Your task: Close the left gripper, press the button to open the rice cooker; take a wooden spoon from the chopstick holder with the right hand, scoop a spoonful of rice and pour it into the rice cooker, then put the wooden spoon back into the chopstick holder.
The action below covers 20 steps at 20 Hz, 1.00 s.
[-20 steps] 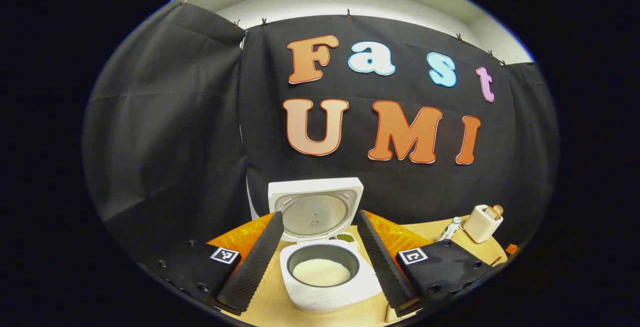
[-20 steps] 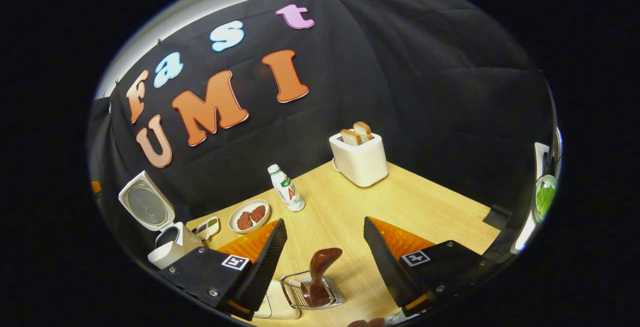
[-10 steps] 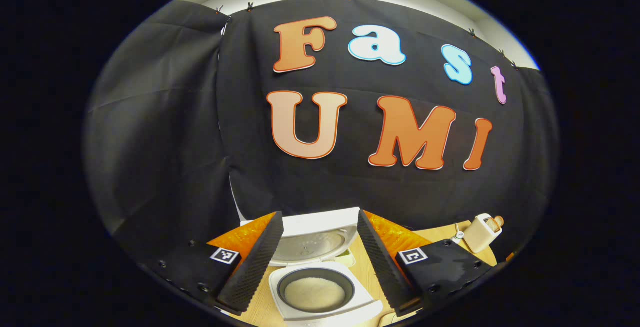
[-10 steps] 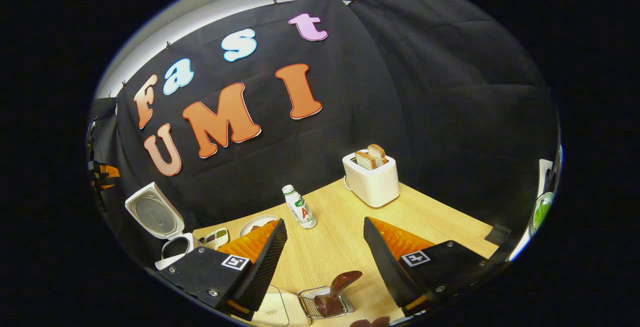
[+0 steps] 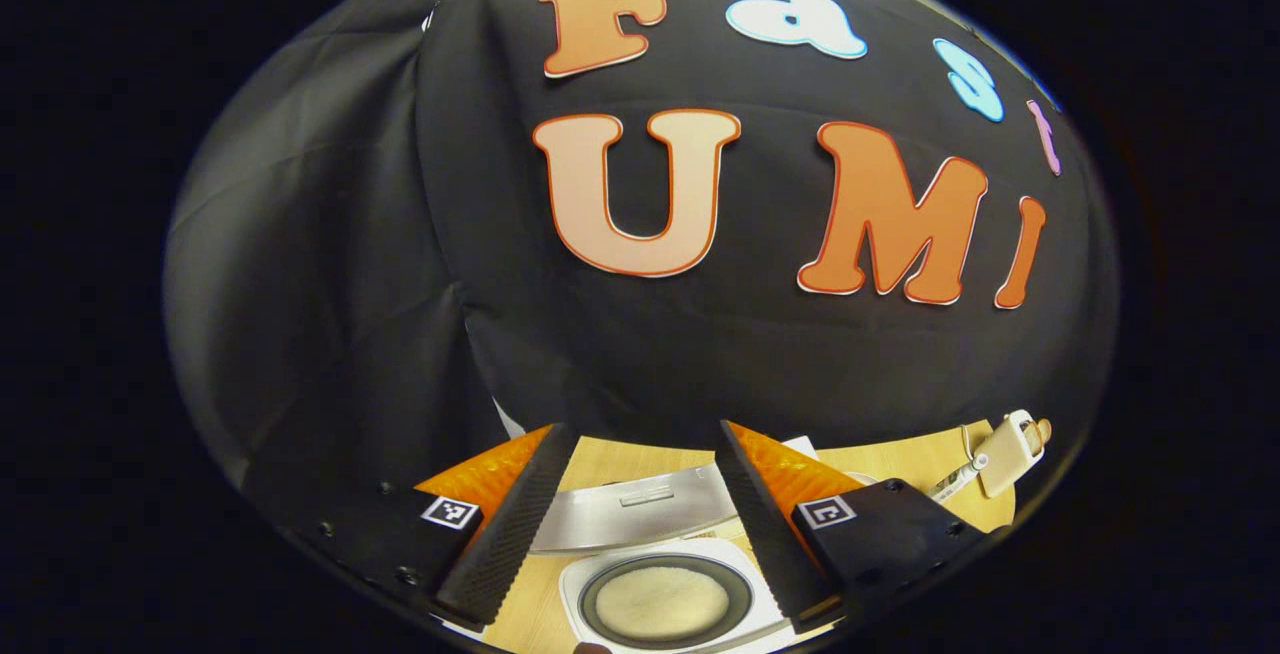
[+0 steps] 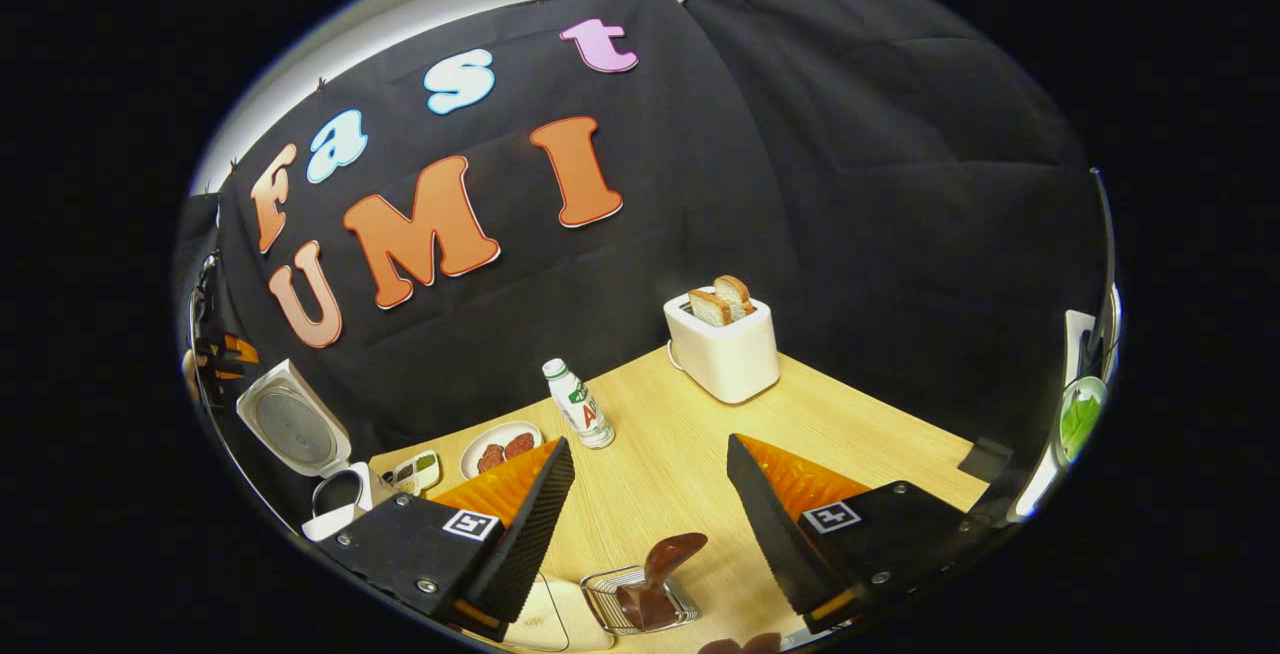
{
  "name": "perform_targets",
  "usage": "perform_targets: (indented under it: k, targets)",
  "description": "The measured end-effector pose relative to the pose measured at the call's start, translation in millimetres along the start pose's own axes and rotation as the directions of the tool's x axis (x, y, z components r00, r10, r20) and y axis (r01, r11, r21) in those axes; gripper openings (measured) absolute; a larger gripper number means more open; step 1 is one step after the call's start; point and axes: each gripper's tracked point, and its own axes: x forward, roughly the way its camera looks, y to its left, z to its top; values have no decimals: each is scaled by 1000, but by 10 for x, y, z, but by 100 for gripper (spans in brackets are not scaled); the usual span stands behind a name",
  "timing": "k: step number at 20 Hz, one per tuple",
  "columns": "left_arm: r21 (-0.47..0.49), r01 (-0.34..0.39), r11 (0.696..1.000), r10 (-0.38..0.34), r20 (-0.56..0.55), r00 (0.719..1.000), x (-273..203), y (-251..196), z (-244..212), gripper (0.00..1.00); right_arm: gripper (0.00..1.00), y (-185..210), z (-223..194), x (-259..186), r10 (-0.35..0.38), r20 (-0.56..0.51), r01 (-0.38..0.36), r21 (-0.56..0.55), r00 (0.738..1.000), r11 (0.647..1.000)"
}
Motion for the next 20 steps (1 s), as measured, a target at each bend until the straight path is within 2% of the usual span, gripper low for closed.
perform_targets:
  k: [5,7,12,20]
  targets:
    - [-44,12,999,-14,-36,999,105,-16,-124,100,95,55,-39,56,15,-32,-15,3,999,1000]
    - [-31,39,999,-40,-41,998,73,-28,-169,100,95,143,-28,56,40,-35,-40,0,999,999]
    - [-25,50,998,-52,-74,996,-113,-91,-317,100,95,283,64,81,106,-41,-106,-10,994,994]
    - [-15,44,999,-45,-78,996,-531,-236,-739,100,95,237,84,116,195,-82,-197,-20,977,980]
